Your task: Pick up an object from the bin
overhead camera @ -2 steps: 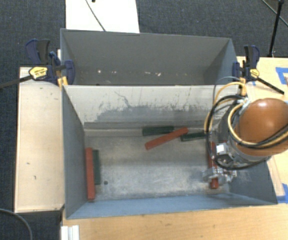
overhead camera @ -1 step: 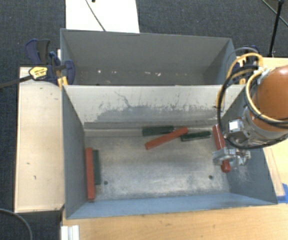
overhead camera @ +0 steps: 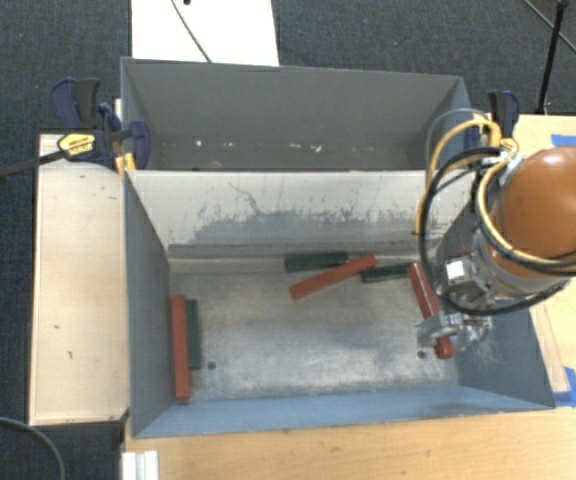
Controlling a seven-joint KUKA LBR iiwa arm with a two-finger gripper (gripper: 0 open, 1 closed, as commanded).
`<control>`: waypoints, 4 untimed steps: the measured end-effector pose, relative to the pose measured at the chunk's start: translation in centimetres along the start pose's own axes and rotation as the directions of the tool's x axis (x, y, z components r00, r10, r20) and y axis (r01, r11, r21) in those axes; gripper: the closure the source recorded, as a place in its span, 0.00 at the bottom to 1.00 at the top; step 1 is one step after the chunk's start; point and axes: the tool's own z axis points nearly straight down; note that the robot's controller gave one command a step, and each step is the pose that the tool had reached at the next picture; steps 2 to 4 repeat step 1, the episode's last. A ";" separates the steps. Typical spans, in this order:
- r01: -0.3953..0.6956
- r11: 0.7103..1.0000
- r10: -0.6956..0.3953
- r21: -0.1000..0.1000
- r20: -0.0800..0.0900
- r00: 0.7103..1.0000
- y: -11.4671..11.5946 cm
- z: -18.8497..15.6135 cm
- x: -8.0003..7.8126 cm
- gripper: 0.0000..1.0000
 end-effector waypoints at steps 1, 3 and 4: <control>0.073 0.997 -0.073 0.014 0.003 0.997 -1.1 -10.7 -8.3 1.00; 0.073 0.997 -0.073 0.014 0.003 0.997 -1.1 -10.7 -8.3 1.00; 0.073 0.997 -0.073 0.014 0.003 0.997 -1.1 -10.7 -8.3 1.00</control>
Offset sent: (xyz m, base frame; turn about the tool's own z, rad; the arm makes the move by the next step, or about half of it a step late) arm 0.0154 0.0777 0.1025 -0.0661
